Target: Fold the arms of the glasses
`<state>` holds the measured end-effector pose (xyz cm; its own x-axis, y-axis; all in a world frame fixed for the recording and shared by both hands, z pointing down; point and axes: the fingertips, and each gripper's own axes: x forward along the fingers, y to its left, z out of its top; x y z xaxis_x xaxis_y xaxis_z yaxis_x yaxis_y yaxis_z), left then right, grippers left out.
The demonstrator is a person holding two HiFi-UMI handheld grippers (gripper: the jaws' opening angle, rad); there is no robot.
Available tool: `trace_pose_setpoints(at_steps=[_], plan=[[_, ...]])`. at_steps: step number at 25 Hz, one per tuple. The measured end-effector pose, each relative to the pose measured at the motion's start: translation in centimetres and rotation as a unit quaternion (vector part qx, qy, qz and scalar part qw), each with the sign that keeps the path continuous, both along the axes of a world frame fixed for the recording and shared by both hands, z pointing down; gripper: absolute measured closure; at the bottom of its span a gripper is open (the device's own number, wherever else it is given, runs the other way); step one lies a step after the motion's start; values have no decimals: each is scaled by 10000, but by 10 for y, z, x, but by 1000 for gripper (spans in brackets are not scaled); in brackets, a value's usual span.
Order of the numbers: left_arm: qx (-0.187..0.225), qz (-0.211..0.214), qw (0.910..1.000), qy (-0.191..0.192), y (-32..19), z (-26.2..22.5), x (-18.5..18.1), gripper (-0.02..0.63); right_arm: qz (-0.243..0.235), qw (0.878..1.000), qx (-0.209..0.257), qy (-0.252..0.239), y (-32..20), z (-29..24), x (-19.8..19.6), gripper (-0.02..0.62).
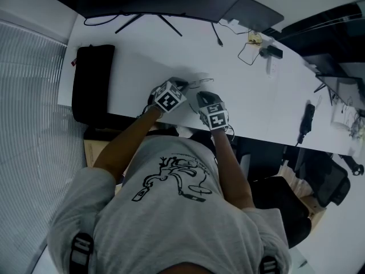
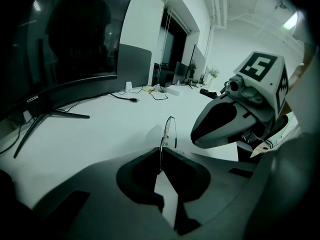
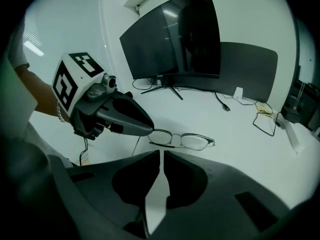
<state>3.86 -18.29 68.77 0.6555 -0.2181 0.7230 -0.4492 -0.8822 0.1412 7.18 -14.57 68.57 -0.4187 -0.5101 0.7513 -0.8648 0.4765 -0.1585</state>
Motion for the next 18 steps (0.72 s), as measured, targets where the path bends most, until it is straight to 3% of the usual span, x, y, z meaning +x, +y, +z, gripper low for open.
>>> trace_pose_setpoints(at_steps=[7, 15, 18], plan=[[78, -6, 10000, -31, -4, 0, 0, 572, -132, 9999, -29, -35, 21, -1, -8, 520], [147, -65, 9999, -64, -9, 1, -4, 572, -365, 9991, -193, 105, 41, 11, -29, 397], [157, -87, 9998, -69, -10, 0, -4, 572, -378, 9986, -225, 278, 44, 20, -28, 379]])
